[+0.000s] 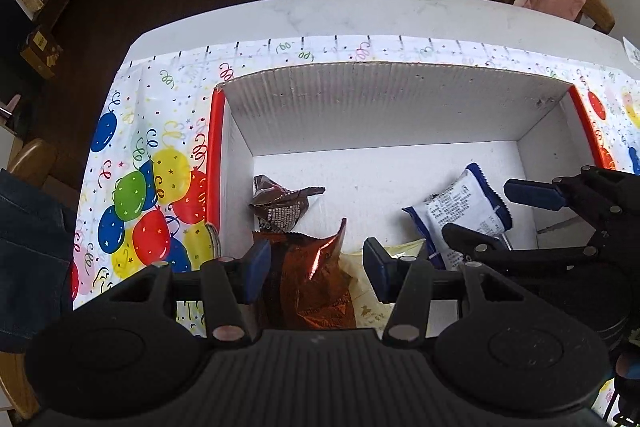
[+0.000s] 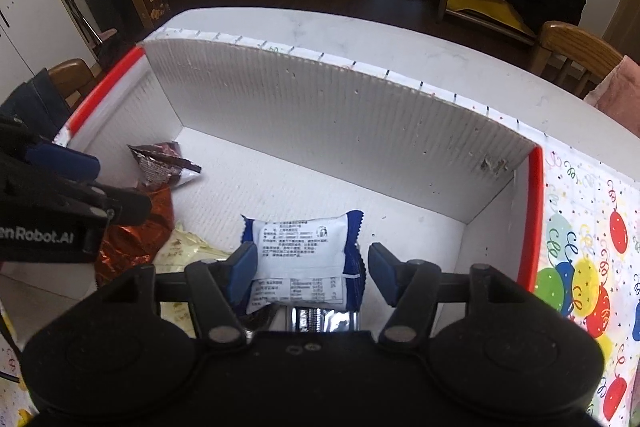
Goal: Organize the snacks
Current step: 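Lower both snacks into the red box and open both tools, then withdraw both tools from the box toward the snack pile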
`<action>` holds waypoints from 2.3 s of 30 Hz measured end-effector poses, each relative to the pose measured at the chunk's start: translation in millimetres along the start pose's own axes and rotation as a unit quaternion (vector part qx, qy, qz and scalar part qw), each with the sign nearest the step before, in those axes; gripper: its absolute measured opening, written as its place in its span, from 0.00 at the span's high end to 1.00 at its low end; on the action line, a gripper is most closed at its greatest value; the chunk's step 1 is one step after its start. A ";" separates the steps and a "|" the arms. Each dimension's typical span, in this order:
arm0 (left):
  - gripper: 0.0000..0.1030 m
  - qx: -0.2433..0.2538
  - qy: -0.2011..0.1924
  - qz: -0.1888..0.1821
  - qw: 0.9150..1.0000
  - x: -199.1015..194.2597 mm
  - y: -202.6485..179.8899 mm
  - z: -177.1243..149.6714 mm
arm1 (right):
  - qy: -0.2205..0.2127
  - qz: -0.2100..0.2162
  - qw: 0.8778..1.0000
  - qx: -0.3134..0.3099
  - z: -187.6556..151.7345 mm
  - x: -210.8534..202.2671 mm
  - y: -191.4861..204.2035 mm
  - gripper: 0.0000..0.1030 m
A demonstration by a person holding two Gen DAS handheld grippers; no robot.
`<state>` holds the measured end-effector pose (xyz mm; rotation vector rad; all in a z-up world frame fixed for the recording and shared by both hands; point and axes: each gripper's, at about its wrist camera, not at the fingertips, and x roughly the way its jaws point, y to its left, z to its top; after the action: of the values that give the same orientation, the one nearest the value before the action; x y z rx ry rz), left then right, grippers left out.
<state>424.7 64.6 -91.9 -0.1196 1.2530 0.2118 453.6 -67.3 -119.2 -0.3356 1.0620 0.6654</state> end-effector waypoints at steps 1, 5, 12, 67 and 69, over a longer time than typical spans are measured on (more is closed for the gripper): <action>0.51 0.001 -0.002 -0.001 1.000 -2.4 -0.6 -1.3 | -0.003 0.001 1.000 0.001 -0.1 -3.1 0.2 0.39; 0.51 0.004 -0.016 -0.005 1.000 -13.5 -2.2 -7.5 | -0.013 0.002 1.000 0.006 -2.7 -18.7 2.0 0.39; 0.51 0.007 -0.043 -0.014 0.999 -36.9 -1.4 -21.0 | -0.038 0.005 0.999 0.013 -11.9 -52.6 7.0 0.38; 0.22 0.021 -0.163 -0.080 0.983 -140.8 38.2 -248.3 | -0.167 0.033 0.984 0.057 -188.7 -190.1 85.2 0.00; 0.22 0.011 -0.153 -0.076 0.985 -132.6 41.6 -255.4 | -0.159 0.017 0.985 0.057 -198.7 -183.8 84.5 0.00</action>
<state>139.0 40.3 -43.9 -0.1574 0.9353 0.0800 202.9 -175.9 -43.5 -0.1054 0.7968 0.6609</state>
